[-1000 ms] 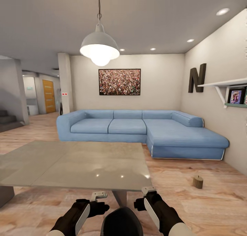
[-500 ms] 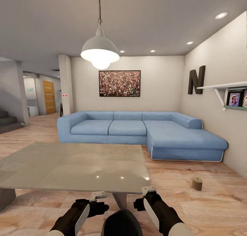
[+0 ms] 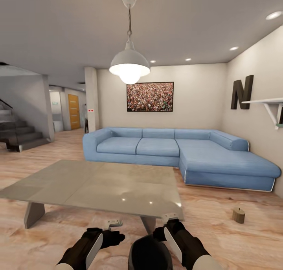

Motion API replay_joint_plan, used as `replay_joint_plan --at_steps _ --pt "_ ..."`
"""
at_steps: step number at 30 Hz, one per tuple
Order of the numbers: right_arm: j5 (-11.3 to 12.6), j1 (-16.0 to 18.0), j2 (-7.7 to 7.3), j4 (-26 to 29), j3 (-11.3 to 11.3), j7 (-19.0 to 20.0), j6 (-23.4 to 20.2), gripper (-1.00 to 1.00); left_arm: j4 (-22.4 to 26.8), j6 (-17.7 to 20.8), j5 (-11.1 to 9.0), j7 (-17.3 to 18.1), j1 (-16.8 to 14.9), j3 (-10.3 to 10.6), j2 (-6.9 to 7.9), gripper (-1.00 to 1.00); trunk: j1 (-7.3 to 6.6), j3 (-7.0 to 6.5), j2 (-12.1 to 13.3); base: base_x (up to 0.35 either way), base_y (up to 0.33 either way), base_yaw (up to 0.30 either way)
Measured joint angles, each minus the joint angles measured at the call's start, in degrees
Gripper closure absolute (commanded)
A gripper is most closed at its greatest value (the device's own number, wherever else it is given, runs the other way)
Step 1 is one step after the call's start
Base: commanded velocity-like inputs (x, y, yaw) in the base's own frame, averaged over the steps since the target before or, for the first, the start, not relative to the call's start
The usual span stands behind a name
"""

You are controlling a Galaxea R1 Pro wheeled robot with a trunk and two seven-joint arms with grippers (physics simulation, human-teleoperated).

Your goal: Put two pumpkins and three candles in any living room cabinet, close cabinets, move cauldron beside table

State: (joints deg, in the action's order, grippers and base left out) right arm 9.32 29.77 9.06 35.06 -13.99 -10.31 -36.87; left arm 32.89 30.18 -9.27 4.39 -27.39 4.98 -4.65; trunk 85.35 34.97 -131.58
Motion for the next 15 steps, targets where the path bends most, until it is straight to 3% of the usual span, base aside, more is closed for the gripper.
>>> replay_joint_plan --at_steps 5,15 --pt "0.0 0.0 0.02 0.0 0.0 0.0 0.0 -1.0 0.0 0.0 0.0 -0.2 0.0 0.0 -0.03 -1.0 -1.11 -0.9 2.0 -0.19 0.0 0.289" --pt "0.0 0.0 0.11 -0.1 -0.1 -0.1 0.0 -1.0 0.0 -0.1 0.0 -0.3 0.0 0.0 -0.09 -1.0 -3.32 -2.69 6.0 -0.029 0.0 0.29"
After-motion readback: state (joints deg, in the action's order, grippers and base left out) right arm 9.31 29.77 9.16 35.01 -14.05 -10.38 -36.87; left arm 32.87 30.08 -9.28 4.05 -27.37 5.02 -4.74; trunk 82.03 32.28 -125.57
